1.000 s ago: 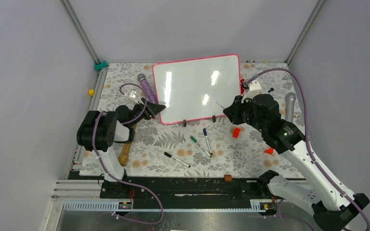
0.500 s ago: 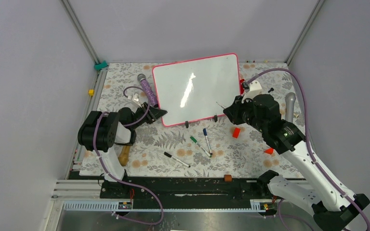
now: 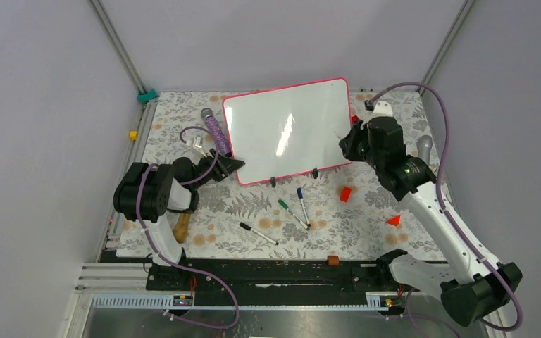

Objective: Write a sentence on the whiteboard
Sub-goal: Move the whiteboard to the center of the board.

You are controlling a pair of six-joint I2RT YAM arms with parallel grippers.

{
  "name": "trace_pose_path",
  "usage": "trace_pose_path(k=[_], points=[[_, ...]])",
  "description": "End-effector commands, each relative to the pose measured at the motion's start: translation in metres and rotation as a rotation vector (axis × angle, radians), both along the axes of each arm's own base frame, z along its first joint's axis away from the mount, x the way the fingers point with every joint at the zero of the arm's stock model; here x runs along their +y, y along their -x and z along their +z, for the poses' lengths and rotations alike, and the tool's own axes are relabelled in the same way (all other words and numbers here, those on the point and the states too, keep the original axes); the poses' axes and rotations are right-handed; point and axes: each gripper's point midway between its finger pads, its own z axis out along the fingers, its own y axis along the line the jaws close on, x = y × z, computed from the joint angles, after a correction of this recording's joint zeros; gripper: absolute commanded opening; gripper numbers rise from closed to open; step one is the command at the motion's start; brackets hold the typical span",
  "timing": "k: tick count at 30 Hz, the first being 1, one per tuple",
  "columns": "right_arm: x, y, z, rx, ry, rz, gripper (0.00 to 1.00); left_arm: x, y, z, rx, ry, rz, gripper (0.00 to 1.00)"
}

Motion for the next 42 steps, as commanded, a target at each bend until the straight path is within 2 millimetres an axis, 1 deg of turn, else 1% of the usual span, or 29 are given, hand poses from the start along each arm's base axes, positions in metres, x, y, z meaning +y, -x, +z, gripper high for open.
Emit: trace_pose_path(k=[1, 3, 5, 7, 9, 12, 13, 14, 15, 17, 19, 20, 21, 22, 25, 28, 31, 32, 33, 37, 38, 42], points=[[-0.046, -0.04, 0.044, -0.122, -0.005, -0.263, 0.0, 0.004, -0.013, 0.02, -0.075, 0.013, 0.018, 0.52], [-0.065, -0.055, 0.044, -0.094, -0.001, -0.333, 0.0, 0.006, -0.014, 0.021, -0.072, 0.019, 0.02, 0.53], [-0.085, -0.071, 0.033, -0.055, -0.009, -0.402, 0.0, 0.008, -0.017, 0.023, -0.077, 0.022, 0.022, 0.53], [-0.096, -0.089, 0.026, -0.051, -0.041, -0.424, 0.0, 0.01, -0.017, 0.024, -0.078, 0.02, 0.029, 0.54], [-0.105, -0.108, 0.025, -0.058, -0.105, -0.45, 0.0, 0.013, -0.018, 0.022, -0.074, 0.009, 0.042, 0.57], [-0.114, -0.14, 0.025, -0.066, -0.246, -0.505, 0.0, 0.016, -0.02, 0.021, -0.073, -0.011, 0.058, 0.59], [-0.116, -0.154, 0.019, -0.062, -0.29, -0.523, 0.0, 0.017, -0.019, 0.022, -0.078, -0.017, 0.061, 0.59], [-0.118, -0.165, 0.018, -0.062, -0.336, -0.537, 0.0, 0.018, -0.02, 0.022, -0.079, -0.024, 0.066, 0.59], [-0.118, -0.177, 0.015, -0.048, -0.373, -0.542, 0.0, 0.018, -0.019, 0.021, -0.08, -0.031, 0.067, 0.6], [-0.116, -0.201, 0.018, -0.036, -0.437, -0.547, 0.0, 0.019, -0.02, 0.023, -0.087, -0.047, 0.07, 0.6], [-0.114, -0.223, 0.01, -0.013, -0.481, -0.568, 0.0, 0.02, -0.021, 0.022, -0.085, -0.063, 0.073, 0.6], [-0.121, -0.233, 0.004, -0.003, -0.5, -0.593, 0.0, 0.02, -0.021, 0.022, -0.084, -0.067, 0.073, 0.6], [-0.128, -0.244, 0.002, -0.008, -0.518, -0.612, 0.0, 0.02, -0.022, 0.022, -0.086, -0.069, 0.073, 0.6], [-0.13, -0.254, -0.009, 0.006, -0.516, -0.628, 0.0, 0.02, -0.023, 0.023, -0.088, -0.07, 0.072, 0.6], [-0.138, -0.277, -0.02, -0.005, -0.524, -0.673, 0.0, 0.02, -0.027, 0.025, -0.095, -0.074, 0.071, 0.6], [-0.135, -0.298, -0.031, -0.005, -0.57, -0.675, 0.0, 0.02, -0.031, 0.027, -0.105, -0.074, 0.068, 0.6], [-0.126, -0.316, -0.04, 0.014, -0.621, -0.642, 0.0, 0.017, -0.037, 0.03, -0.115, -0.051, 0.052, 0.6], [-0.119, -0.32, -0.044, 0.032, -0.642, -0.62, 0.0, 0.015, -0.039, 0.03, -0.114, -0.035, 0.043, 0.59], [-0.117, -0.326, -0.041, 0.017, -0.662, -0.607, 0.0, 0.014, -0.041, 0.033, -0.123, -0.019, 0.038, 0.59], [-0.107, -0.337, -0.049, 0.009, -0.681, -0.585, 0.0, 0.012, -0.046, 0.037, -0.139, 0.01, 0.027, 0.59], [-0.106, -0.339, -0.051, 0.008, -0.683, -0.582, 0.0, 0.012, -0.046, 0.035, -0.134, 0.009, 0.027, 0.59], [-0.099, -0.349, -0.066, 0.036, -0.712, -0.572, 0.0, 0.012, -0.046, 0.034, -0.137, -0.002, 0.023, 0.59]])
